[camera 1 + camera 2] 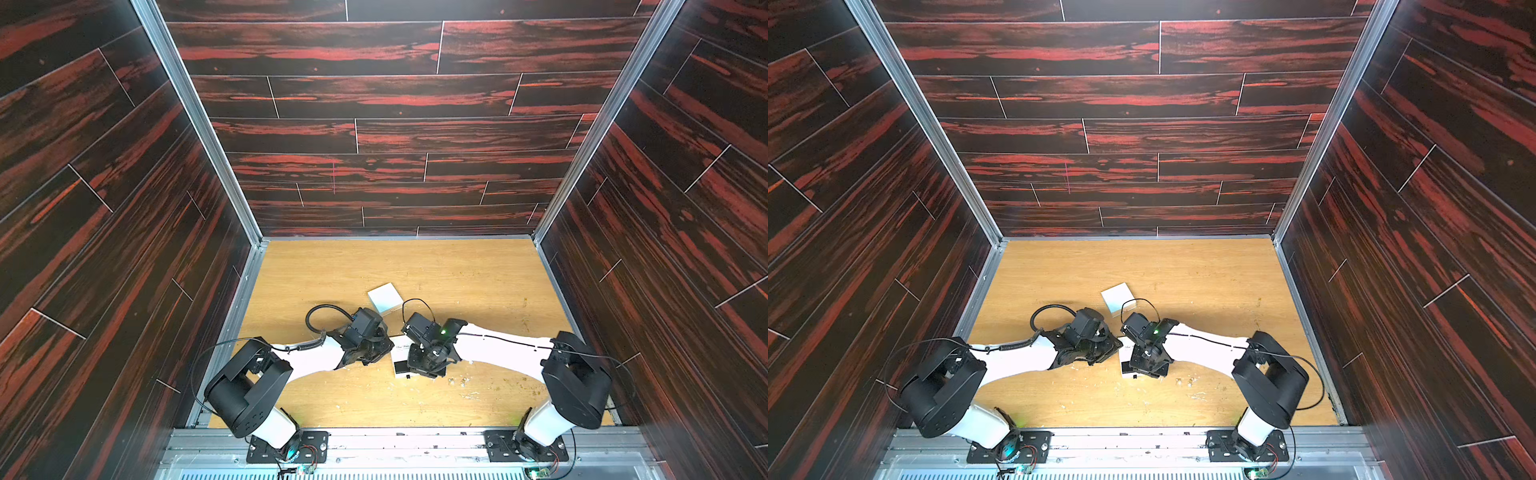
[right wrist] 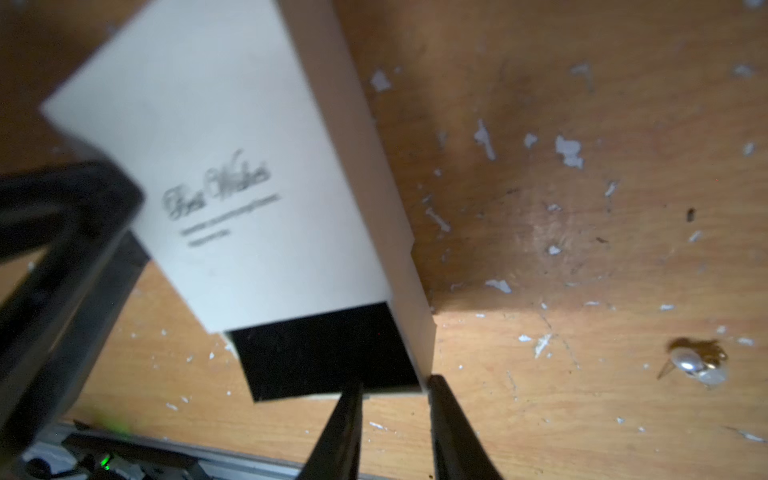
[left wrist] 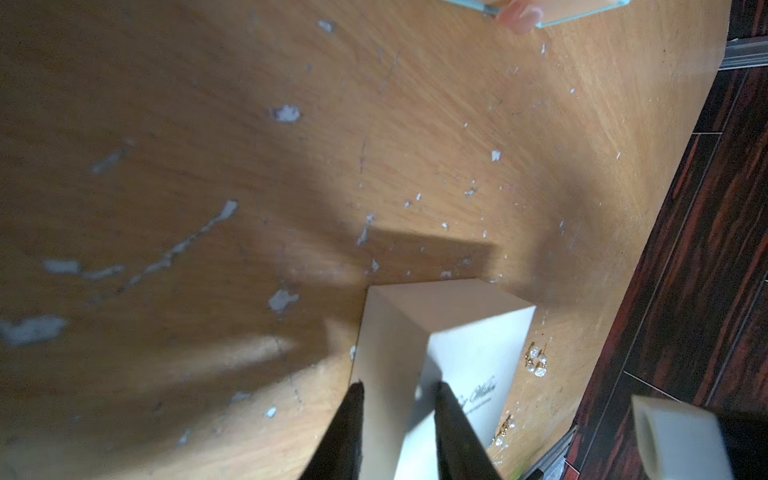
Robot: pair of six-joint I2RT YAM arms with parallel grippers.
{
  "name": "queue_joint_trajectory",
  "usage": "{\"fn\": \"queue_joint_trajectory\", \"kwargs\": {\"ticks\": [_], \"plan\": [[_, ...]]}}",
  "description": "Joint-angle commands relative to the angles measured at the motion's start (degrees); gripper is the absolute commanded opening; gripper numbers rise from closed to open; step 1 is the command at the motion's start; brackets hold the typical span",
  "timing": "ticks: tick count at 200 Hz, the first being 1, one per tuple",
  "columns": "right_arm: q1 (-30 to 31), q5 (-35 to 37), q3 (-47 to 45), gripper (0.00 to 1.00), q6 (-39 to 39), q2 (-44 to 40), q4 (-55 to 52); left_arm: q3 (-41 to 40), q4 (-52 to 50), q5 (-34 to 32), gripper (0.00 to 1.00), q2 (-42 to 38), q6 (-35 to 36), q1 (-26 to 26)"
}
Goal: Take out the earrings from the drawer-style jewelry box
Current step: Close the drawer of the jewelry box.
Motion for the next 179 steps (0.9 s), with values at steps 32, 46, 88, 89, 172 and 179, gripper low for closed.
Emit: {"fn": "queue_joint_trajectory", "kwargs": {"ticks": [32, 46, 88, 89, 172, 179], "plan": [[3.75, 2.08, -2.46, 0.27, 0.18, -4.58, -1.23, -0.18, -4.65, -1.44, 0.32, 2.31, 0.89, -0.22], [4.38, 1.17, -3.82, 0.24, 0.59, -4.48, -0.60, -0.27, -4.65, -1.49, 0.32, 2.25, 0.96, -0.22], [5.41, 0.14, -6.25, 0.18, 0.67, -2.26, 4.12, -0.48, -4.65, -1.53, 0.31, 2.15, 1.02, -0.22], [5.41, 0.18, -6.23, 0.18, 0.65, -2.20, 4.22, -0.46, -4.65, -1.52, 0.31, 2.14, 0.99, -0.22], [5.22, 3.75, -3.66, 0.17, -2.26, 3.25, 10.17, -0.60, -4.91, -1.59, 0.31, 2.18, 1.17, -0.22], [5.14, 4.26, -3.60, 0.17, -2.42, 3.27, 10.54, -0.69, -4.92, -1.56, 0.32, 2.14, 1.18, -0.20]]}}
